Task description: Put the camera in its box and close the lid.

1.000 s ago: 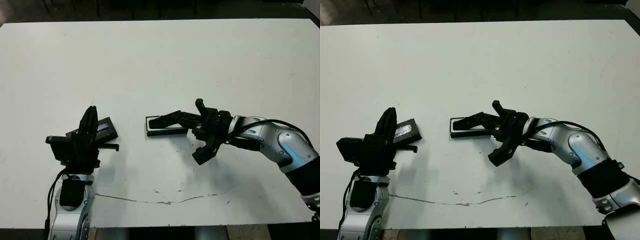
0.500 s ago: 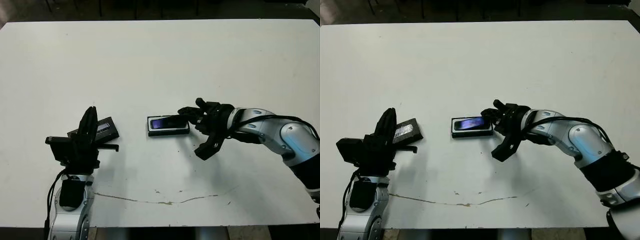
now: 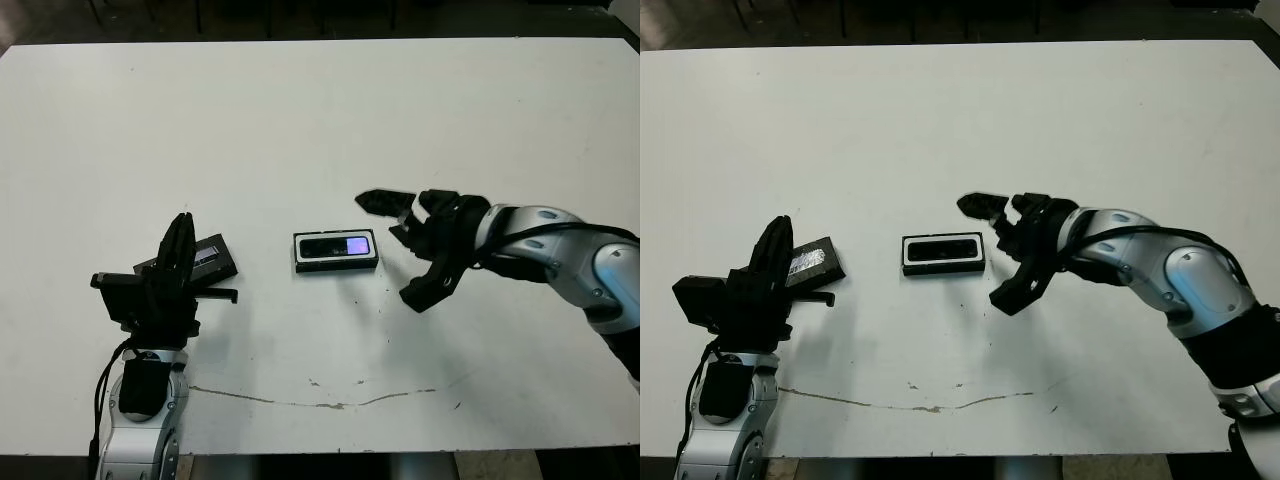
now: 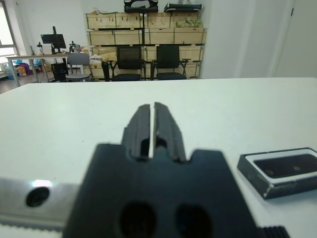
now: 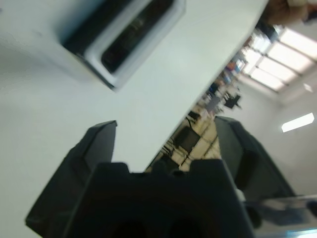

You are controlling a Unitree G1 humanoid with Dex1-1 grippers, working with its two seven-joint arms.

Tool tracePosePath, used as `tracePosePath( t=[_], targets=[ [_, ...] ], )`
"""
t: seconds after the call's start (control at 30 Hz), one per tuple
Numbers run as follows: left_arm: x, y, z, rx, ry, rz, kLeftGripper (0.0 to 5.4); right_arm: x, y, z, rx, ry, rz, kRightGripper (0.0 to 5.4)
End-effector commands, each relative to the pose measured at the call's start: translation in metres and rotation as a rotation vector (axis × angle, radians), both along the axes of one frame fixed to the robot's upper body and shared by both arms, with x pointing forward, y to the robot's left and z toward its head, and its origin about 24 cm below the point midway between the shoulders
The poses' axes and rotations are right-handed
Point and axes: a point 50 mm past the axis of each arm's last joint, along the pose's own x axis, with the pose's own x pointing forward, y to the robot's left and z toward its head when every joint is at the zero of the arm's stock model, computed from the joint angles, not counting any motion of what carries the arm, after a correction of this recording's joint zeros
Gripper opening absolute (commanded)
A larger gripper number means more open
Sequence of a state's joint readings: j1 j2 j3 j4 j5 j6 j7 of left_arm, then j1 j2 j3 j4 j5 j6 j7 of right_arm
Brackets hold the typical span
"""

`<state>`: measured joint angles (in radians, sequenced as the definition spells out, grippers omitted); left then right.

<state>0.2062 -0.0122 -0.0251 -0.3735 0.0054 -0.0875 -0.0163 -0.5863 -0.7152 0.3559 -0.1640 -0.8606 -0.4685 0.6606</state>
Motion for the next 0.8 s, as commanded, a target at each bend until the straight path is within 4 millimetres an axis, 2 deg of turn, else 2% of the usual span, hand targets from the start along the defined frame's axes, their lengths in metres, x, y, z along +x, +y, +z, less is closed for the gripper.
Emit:
tracePosePath(
  t=[0.03, 0.1, 0.13, 0.27, 0.37, 0.5, 0.63, 0.7, 0.8],
  targets=[
    [-0.002, 0.001, -0.005, 0.001, 0.030, 0.007, 0.00, 0.003, -0.007, 0.004, 0.229, 0.002, -0.027, 5.06],
    [-0.002, 0.001, -0.005, -0.002, 0.030, 0.006, 0.00, 0.007, -0.010, 0.006, 0.433, -0.020, -0.025, 5.39],
    [-0.002, 0.001, -0.005, -0.001, 0.029, 0.006, 0.00, 0.009, -0.012, 0.006, 0.567, -0.015, -0.042, 5.39],
    [-0.003, 0.002, -0.005, 0.011, 0.023, 0.009, 0.00, 0.013, -0.021, 0.000, 0.991, 0.102, -0.178, 4.96],
    [-0.005, 0.004, -0.004, 0.021, 0.014, 0.011, 0.00, 0.012, -0.032, -0.008, 1.156, 0.232, -0.281, 4.43],
    [-0.011, 0.015, 0.006, 0.059, -0.019, 0.004, 0.00, 0.002, -0.057, -0.020, 1.306, 0.361, -0.389, 3.70],
    [-0.016, 0.042, 0.032, 0.166, -0.059, -0.097, 0.00, -0.013, -0.081, -0.026, 1.541, 0.506, -0.493, 2.97],
    [-0.016, 0.057, 0.048, 0.259, -0.048, -0.158, 0.00, -0.021, -0.089, -0.028, 1.584, 0.529, -0.509, 2.61],
    [-0.011, 0.079, 0.077, 0.434, -0.006, -0.262, 0.31, -0.029, -0.096, -0.032, 1.620, 0.553, -0.528, 2.07]
  ],
)
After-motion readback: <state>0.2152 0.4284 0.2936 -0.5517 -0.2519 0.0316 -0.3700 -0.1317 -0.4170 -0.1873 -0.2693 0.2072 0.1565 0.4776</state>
